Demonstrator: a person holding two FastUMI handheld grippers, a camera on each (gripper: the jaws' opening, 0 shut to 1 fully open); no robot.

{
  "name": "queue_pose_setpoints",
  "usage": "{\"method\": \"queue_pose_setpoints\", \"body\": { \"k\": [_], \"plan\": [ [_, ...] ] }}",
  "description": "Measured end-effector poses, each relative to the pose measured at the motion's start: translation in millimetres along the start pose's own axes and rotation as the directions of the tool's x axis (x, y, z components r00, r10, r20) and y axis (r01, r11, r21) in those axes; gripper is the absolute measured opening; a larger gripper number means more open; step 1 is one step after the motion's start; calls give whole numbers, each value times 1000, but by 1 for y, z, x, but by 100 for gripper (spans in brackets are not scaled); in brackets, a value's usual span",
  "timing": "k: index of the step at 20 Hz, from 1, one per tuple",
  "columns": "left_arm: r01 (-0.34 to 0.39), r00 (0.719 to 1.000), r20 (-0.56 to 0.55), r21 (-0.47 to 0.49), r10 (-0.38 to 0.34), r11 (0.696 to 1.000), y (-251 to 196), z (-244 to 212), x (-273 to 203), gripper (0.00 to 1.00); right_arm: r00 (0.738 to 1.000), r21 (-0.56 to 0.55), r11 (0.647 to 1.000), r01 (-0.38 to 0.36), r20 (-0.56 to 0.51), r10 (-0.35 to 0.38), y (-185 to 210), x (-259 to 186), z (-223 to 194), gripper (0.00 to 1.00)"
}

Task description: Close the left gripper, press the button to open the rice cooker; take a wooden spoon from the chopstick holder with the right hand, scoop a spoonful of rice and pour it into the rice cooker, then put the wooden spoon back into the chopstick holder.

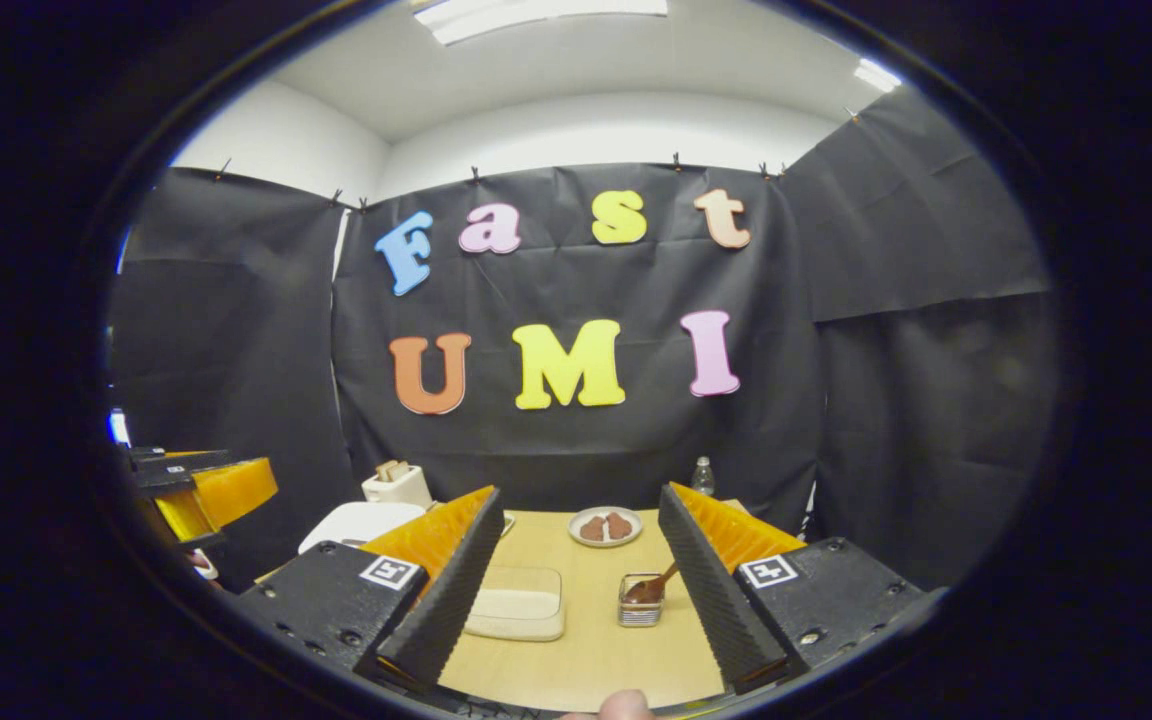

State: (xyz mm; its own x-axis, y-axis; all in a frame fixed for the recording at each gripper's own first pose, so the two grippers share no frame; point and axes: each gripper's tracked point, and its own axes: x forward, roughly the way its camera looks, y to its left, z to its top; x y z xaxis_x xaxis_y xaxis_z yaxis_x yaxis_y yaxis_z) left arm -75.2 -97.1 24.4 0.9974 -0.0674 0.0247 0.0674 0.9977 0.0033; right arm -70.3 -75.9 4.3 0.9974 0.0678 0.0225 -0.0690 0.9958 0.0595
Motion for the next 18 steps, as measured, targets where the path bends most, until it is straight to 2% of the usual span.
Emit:
{"method": "queue_pose_setpoints", "body": {
  "k": [3, 6, 18],
  "plan": [
    [-14, 1000, 4, 0, 14, 1000, 7, -3, -3, 94, 1000, -16, 1000, -5, -17, 4, 8, -11, -7, 100],
    [1, 1000, -2, 7, -1, 1000, 9, -8, -2, 94, 999, -23, 1000, 0, -50, -1, 11, -14, -19, 100],
    [35, 999, 39, 49, -37, 998, 21, 0, 6, 94, 998, -29, 999, 44, -41, -45, 18, -16, -11, 100]
  ]
}}
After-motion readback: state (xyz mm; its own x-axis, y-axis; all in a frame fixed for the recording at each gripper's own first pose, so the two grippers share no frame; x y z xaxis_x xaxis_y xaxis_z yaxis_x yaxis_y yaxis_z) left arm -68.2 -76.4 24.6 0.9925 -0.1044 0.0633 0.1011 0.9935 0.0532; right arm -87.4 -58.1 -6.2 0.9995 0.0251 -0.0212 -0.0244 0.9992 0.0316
